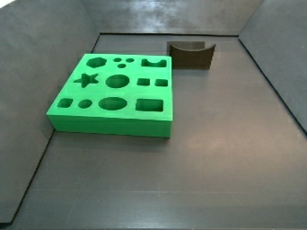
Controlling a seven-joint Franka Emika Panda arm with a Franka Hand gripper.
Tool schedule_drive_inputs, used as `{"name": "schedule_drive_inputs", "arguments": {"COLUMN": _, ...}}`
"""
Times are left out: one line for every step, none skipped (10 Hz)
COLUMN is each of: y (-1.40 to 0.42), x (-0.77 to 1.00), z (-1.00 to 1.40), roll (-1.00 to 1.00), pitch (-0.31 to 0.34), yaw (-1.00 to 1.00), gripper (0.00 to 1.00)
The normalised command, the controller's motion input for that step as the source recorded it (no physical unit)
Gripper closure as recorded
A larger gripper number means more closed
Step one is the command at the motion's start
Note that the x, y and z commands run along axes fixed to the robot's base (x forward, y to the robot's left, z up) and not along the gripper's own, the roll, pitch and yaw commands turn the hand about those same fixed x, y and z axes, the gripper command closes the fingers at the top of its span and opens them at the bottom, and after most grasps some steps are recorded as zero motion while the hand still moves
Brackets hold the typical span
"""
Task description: Insert the round object.
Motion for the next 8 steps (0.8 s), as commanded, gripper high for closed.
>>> {"name": "schedule_drive_inputs", "arguments": {"y": 0.66, "x": -0.50, "z": -1.00, "roll": 0.00, "pitch": -0.006, "yaw": -0.02, "gripper": 1.00}}
{"name": "schedule_drive_inputs", "arguments": {"y": 0.65, "x": -0.51, "z": -1.00, "roll": 0.00, "pitch": -0.004, "yaw": -0.03, "gripper": 1.00}}
{"name": "schedule_drive_inputs", "arguments": {"y": 0.69, "x": -0.57, "z": -1.00, "roll": 0.00, "pitch": -0.004, "yaw": -0.05, "gripper": 1.00}}
{"name": "schedule_drive_inputs", "arguments": {"y": 0.65, "x": -0.72, "z": -1.00, "roll": -0.04, "pitch": -0.017, "yaw": -0.05, "gripper": 1.00}}
{"name": "schedule_drive_inputs", "arguments": {"y": 0.33, "x": -0.71, "z": -0.82, "roll": -0.20, "pitch": 0.000, "yaw": 0.00, "gripper": 1.00}}
{"name": "schedule_drive_inputs", "arguments": {"y": 0.06, "x": -0.49, "z": -0.51, "roll": -0.32, "pitch": 0.000, "yaw": 0.00, "gripper": 1.00}}
{"name": "schedule_drive_inputs", "arguments": {"y": 0.00, "x": -0.28, "z": -0.47, "roll": -0.32, "pitch": 0.000, "yaw": 0.07, "gripper": 1.00}}
{"name": "schedule_drive_inputs", "arguments": {"y": -0.04, "x": -0.15, "z": -0.50, "roll": -0.30, "pitch": 0.000, "yaw": 0.05, "gripper": 1.00}}
